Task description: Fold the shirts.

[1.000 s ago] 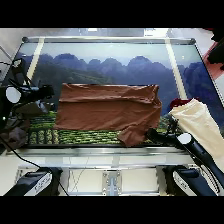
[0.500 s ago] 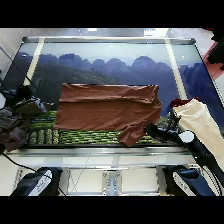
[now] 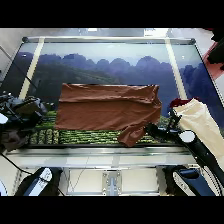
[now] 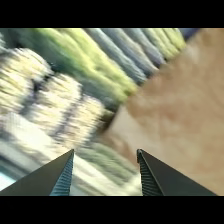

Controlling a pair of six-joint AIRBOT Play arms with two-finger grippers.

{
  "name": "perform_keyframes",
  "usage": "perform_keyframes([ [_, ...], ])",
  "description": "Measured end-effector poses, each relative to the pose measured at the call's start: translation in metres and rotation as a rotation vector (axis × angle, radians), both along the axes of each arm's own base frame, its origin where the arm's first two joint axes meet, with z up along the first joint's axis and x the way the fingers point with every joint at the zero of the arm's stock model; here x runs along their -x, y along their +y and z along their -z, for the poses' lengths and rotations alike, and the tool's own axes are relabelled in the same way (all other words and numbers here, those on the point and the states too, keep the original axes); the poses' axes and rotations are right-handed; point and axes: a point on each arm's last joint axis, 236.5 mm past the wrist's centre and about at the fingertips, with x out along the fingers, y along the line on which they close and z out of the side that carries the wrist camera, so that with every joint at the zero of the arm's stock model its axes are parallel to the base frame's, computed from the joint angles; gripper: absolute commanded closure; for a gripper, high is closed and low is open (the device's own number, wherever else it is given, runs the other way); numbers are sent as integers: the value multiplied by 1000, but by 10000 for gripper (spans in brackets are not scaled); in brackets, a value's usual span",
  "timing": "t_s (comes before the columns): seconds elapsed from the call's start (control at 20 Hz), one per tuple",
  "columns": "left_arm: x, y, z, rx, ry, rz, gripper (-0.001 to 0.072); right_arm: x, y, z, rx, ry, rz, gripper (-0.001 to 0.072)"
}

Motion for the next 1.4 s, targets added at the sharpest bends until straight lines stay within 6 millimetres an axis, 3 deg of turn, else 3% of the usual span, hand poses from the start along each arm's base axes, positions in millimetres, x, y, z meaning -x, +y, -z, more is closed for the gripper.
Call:
perform_keyframes([
  [0.35, 0, -24, 29, 175, 31, -129, 245, 0, 0, 0, 11, -11, -17, 683],
  [1.05, -9, -27, 62, 258, 76, -240, 246, -5, -2, -1, 14, -29, -1, 683],
  [1.1, -10, -29, 63, 273, 78, -247, 276, -6, -3, -2, 14, -31, 2, 683],
  [1.15, -12, -31, 64, 283, 78, -247, 536, -7, -3, -2, 13, -34, 6, 684],
  [1.2, -12, -30, 66, 281, 76, -240, 691, -7, -3, -2, 11, -34, 7, 684],
  [1.4, -26, -36, 61, 314, 16, -219, 694, -7, -2, -4, 4, -37, 9, 684],
])
